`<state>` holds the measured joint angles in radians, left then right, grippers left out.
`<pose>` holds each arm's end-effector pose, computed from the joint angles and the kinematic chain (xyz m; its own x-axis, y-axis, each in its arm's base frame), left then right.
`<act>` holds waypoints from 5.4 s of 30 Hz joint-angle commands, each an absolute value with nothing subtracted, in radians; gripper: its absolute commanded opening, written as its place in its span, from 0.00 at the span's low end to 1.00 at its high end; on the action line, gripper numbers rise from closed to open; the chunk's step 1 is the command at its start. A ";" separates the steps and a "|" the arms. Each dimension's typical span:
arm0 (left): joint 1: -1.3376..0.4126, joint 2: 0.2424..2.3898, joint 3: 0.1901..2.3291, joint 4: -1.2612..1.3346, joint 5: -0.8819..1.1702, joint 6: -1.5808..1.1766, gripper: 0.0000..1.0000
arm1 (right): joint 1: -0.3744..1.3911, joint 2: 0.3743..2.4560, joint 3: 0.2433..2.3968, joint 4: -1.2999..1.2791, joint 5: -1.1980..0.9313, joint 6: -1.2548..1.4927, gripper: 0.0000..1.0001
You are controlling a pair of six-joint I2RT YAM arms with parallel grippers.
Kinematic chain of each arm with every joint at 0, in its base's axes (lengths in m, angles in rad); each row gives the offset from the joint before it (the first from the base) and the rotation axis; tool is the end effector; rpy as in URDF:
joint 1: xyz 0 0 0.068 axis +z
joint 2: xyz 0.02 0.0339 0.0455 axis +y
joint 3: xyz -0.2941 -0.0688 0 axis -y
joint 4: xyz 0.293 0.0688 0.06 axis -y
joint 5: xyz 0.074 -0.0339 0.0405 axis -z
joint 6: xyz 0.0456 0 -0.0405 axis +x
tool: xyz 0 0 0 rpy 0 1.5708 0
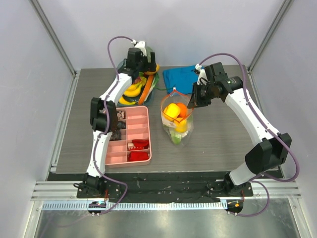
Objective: Place the food in the zip-top bag and seal the zipper
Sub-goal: Pick up the fake fruit from the bin, then place the fake fruit in the zipper food storage bag, then adjust the zipper food storage bag at the center of the board.
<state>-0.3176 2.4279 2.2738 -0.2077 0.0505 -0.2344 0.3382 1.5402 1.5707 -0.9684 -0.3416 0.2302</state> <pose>0.6195 -0.2061 0.2780 -0.4099 -0.1094 -0.9055 0.2689 0.9342 -0.2346 0.3451 0.1376 0.3821 -0.8546 -0.0727 -0.5142 -0.3128 0.8624 0.3979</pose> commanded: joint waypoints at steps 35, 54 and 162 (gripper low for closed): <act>-0.313 2.025 2.013 -0.175 0.220 -0.279 0.61 | 0.339 1.578 1.626 -0.951 -0.319 0.192 0.01; -0.646 1.601 1.628 -0.422 0.430 -0.190 0.61 | 0.339 1.546 1.625 -0.948 -0.311 0.190 0.01; -0.554 1.934 2.172 -1.011 0.680 -0.068 0.00 | 0.499 1.200 1.241 -0.518 -0.557 0.486 0.01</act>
